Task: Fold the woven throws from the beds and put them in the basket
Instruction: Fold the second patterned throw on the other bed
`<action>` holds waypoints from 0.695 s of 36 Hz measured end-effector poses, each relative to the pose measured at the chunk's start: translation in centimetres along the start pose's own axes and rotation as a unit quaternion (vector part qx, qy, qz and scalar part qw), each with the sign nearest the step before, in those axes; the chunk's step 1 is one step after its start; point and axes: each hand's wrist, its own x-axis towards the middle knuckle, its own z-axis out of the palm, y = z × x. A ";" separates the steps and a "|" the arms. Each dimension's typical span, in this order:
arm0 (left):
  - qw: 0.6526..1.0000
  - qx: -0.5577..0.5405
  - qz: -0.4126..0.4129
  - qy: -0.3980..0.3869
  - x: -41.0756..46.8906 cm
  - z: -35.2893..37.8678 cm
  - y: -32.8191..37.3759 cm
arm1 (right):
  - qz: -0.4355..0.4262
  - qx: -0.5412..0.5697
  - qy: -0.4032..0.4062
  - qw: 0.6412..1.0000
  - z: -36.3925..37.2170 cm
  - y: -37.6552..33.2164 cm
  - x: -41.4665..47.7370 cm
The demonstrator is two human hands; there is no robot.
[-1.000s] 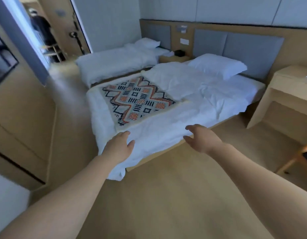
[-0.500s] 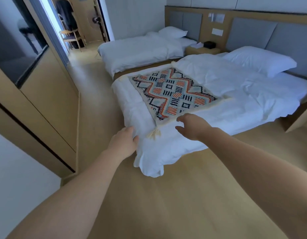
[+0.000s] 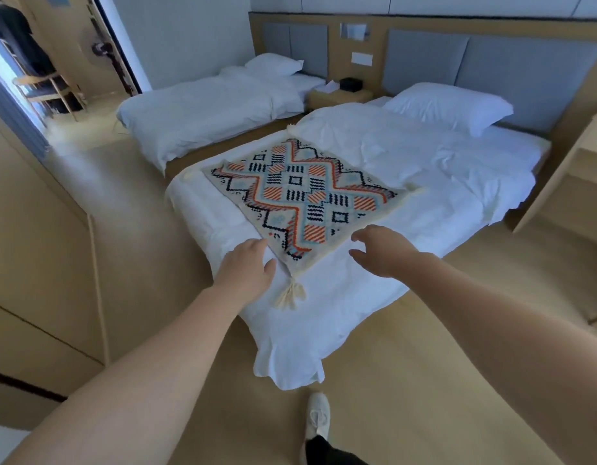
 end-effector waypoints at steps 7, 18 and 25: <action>0.999 0.029 0.041 -0.014 13.6 1.6 -2.7 | 0.041 0.044 0.006 0.998 1.5 2.4 11.8; 0.992 0.032 0.106 -0.062 33.4 4.0 -3.5 | 0.128 0.082 -0.040 0.988 2.3 7.0 26.9; 0.975 0.070 0.171 -0.120 42.6 7.3 -1.7 | 0.197 0.077 -0.063 0.975 3.2 10.5 31.5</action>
